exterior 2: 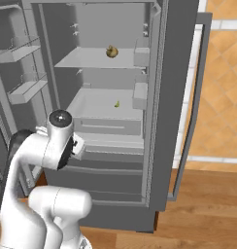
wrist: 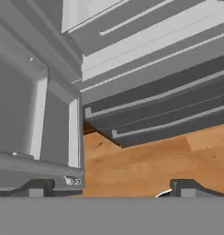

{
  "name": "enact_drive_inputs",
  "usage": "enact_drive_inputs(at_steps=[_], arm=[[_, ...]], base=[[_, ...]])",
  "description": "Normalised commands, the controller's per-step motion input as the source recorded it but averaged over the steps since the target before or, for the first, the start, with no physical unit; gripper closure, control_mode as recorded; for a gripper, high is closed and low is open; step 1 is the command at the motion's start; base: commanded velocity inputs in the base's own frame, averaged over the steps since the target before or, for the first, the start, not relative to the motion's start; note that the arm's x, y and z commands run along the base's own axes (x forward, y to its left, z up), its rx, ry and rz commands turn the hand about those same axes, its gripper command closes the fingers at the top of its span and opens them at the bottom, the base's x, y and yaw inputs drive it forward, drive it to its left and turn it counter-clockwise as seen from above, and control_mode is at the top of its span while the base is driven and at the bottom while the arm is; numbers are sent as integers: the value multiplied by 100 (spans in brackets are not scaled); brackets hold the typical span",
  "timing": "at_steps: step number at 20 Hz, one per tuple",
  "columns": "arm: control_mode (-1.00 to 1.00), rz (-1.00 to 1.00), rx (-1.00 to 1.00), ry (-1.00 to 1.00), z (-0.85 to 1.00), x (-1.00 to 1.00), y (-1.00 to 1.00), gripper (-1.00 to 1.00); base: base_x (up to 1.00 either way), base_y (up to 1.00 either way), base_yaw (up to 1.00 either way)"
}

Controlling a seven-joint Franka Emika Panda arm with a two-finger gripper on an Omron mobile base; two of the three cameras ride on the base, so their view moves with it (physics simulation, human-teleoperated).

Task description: Grab a lemon wedge from the fridge and one ice cube from the ice bowl, and put them in the glass of lemonade.

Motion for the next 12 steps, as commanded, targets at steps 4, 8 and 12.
enact_drive_inputs(at_steps=[4,8,12], arm=[[-100,0,-52,-25,-16,-64,-2,-100],[-100,-4,-20,-9,-8,-52,-25,-100],[-100,0,0,0,-3,-32,-38,-100]], base=[[0,0,0],[0,0,0],[0,0,0]])
